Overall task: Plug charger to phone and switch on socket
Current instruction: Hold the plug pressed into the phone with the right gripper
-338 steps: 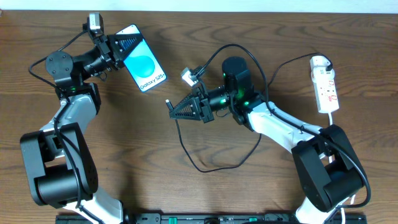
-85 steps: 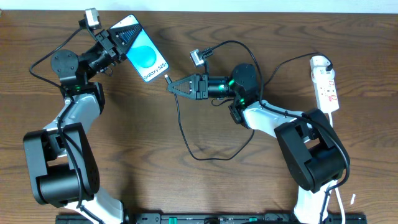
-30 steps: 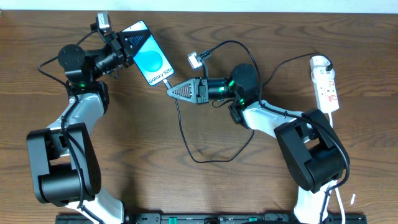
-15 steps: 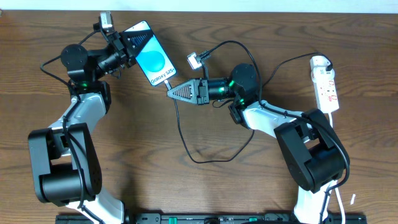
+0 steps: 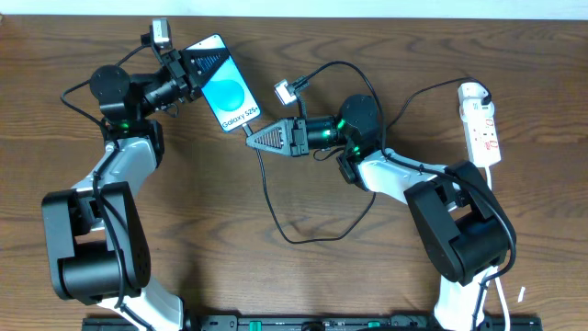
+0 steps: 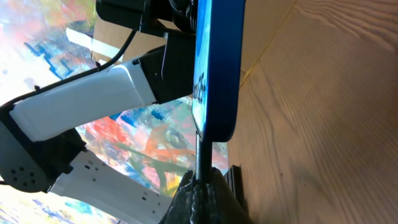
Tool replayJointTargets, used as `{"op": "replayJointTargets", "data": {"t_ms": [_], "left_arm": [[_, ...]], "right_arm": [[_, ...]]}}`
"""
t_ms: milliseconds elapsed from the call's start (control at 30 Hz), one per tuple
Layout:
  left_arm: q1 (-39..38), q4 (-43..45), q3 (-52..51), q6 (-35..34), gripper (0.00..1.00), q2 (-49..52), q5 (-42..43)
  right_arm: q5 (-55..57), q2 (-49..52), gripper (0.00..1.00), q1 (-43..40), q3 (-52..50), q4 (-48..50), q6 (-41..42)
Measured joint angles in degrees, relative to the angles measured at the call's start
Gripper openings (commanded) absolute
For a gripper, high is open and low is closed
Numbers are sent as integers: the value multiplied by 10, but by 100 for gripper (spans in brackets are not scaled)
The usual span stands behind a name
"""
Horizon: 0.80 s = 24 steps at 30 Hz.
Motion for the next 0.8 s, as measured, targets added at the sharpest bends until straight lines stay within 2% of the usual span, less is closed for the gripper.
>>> {"op": "replayJointTargets", "data": {"t_ms": [800], "left_arm": [[-6, 1, 0, 12, 7, 0, -1]], "right_arm": [[3, 0, 1, 0, -2, 11, 27]]}}
